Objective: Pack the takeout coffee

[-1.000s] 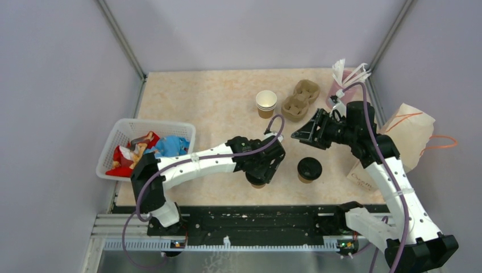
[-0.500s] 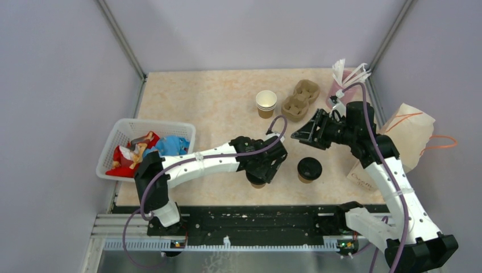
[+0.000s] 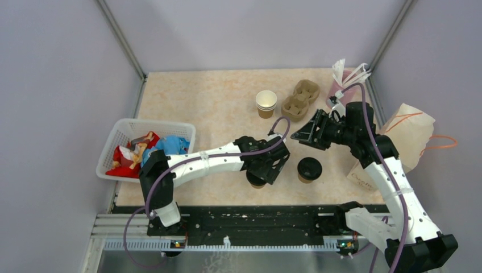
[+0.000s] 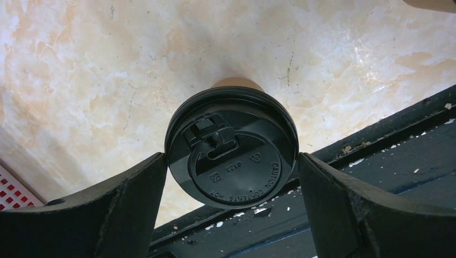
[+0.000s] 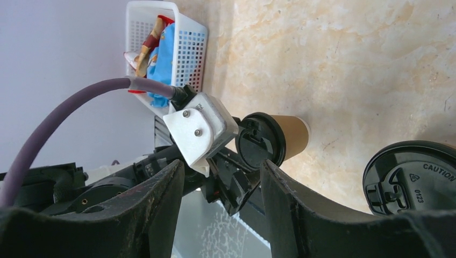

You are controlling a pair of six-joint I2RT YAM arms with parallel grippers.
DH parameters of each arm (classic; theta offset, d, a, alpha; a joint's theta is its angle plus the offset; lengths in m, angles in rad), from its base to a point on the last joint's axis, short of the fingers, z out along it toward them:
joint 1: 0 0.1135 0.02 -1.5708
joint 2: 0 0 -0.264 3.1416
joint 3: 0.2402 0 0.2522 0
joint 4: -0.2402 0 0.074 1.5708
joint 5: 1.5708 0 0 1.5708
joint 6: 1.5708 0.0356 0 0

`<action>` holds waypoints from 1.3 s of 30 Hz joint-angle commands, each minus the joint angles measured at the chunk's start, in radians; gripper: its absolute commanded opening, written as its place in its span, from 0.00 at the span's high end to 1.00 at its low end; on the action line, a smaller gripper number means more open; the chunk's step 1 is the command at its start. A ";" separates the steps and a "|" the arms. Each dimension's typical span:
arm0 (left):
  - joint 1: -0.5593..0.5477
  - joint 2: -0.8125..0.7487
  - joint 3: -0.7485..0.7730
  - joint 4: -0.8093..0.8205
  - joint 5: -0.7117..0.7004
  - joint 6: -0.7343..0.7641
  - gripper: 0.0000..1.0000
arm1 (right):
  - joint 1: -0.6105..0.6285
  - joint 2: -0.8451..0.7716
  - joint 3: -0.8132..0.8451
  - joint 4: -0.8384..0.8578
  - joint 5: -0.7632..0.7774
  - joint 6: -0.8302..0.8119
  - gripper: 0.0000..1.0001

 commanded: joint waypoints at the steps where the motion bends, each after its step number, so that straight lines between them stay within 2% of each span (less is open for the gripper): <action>1: -0.003 0.001 0.075 -0.046 -0.021 -0.014 0.02 | -0.001 -0.018 -0.003 0.011 -0.012 -0.032 0.46; 7: 0.006 -0.059 0.196 -0.117 0.016 -0.044 0.01 | 0.003 0.057 0.025 -0.136 -0.018 -0.229 0.45; 10: 0.043 -0.136 0.173 -0.133 0.081 -0.090 0.01 | 0.045 0.112 0.020 -0.162 -0.042 -0.286 0.45; 12: 0.094 -0.216 0.083 -0.104 0.149 -0.124 0.05 | 0.126 0.146 0.004 -0.131 -0.044 -0.279 0.47; 14: 0.172 -0.311 -0.053 -0.041 0.241 -0.160 0.14 | 0.212 0.176 -0.034 -0.072 -0.041 -0.246 0.51; 16: 0.266 -0.404 -0.197 0.054 0.377 -0.185 0.23 | 0.275 0.200 -0.071 -0.014 -0.035 -0.206 0.59; 19: 0.370 -0.474 -0.325 0.139 0.487 -0.228 0.35 | 0.304 0.234 -0.117 0.046 -0.033 -0.176 0.71; 22: 0.394 -0.461 -0.377 0.168 0.540 -0.254 0.44 | 0.320 0.265 -0.144 0.080 -0.035 -0.166 0.76; 27: 0.417 -0.421 -0.407 0.202 0.568 -0.274 0.52 | 0.347 0.317 -0.172 0.123 -0.015 -0.151 0.76; 32: 0.434 -0.398 -0.439 0.228 0.579 -0.271 0.54 | 0.348 0.359 -0.215 0.206 -0.030 -0.105 0.78; 39: 0.456 -0.357 -0.455 0.274 0.603 -0.262 0.59 | 0.348 0.390 -0.226 0.237 -0.019 -0.094 0.82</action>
